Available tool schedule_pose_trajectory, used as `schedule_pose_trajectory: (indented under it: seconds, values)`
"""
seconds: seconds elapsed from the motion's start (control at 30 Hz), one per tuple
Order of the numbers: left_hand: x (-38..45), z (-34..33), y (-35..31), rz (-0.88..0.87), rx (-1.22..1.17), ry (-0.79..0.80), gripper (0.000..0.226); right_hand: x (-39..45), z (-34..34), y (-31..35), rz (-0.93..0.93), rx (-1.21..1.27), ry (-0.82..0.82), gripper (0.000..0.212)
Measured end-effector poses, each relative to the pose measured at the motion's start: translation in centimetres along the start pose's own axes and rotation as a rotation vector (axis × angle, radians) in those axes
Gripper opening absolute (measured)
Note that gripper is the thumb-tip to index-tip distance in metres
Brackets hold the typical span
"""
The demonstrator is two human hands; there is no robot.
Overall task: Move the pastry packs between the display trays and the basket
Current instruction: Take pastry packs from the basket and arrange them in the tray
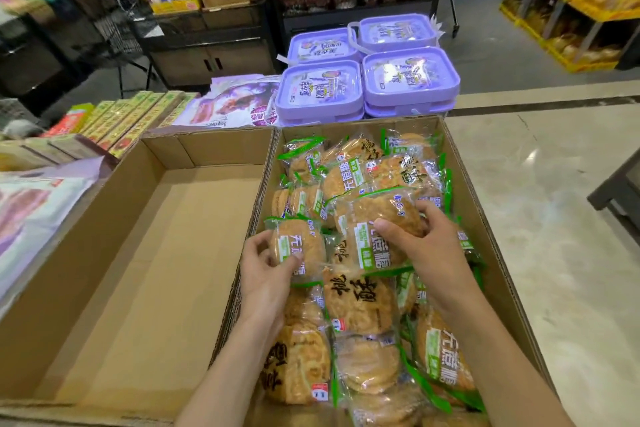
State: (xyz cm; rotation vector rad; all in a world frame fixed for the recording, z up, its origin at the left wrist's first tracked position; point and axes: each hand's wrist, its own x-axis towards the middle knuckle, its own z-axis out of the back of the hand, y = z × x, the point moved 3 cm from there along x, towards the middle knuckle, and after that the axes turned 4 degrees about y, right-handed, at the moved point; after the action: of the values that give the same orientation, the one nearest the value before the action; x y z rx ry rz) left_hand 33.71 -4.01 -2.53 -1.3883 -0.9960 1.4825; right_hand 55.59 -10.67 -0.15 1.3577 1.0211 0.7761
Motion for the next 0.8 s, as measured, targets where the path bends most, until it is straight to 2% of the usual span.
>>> schedule_pose_trajectory:
  seconds: [0.1, 0.23, 0.37, 0.47, 0.53, 0.6, 0.7, 0.8]
  values:
    - [-1.9, 1.4, -1.5, -0.17, 0.023, 0.078, 0.051, -1.4, 0.2, 0.5, 0.014, 0.014, -0.042, 0.047]
    - [-3.8, 2.6, -3.7, -0.266, -0.152, 0.162, 0.051, -5.0, 0.5, 1.5, 0.049, -0.011, -0.152, 0.056]
    - [-5.9, 4.4, -5.5, -0.284, -0.443, 0.286, 0.041, -11.1, 0.8, 2.4, 0.078, 0.103, -0.3, 0.032]
    - [-7.9, 4.8, -5.2, -0.184, -0.512, 0.538, 0.03, -18.0, 1.0, 2.3, 0.11, 0.11, -0.497, 0.029]
    - [-10.7, 3.9, -3.8, -0.08, -0.446, 0.77, 0.053, -23.7, 1.1, 1.6, 0.11, 0.1, -0.662, 0.032]
    - [-14.2, 2.6, -1.4, 0.009, -0.395, 0.947, 0.06, -30.1, 1.3, 0.5, 0.093, 0.079, -0.827, 0.04]
    - [-20.8, 1.2, 2.7, 0.118, -0.337, 1.088, 0.053, -40.0, 1.4, -1.0, 0.032, 0.04, -1.031, 0.053]
    - [-27.2, 0.1, 6.6, 0.214, -0.245, 1.245, 0.045, -49.2, 1.7, -2.5, 0.026, 0.059, -1.251, 0.056]
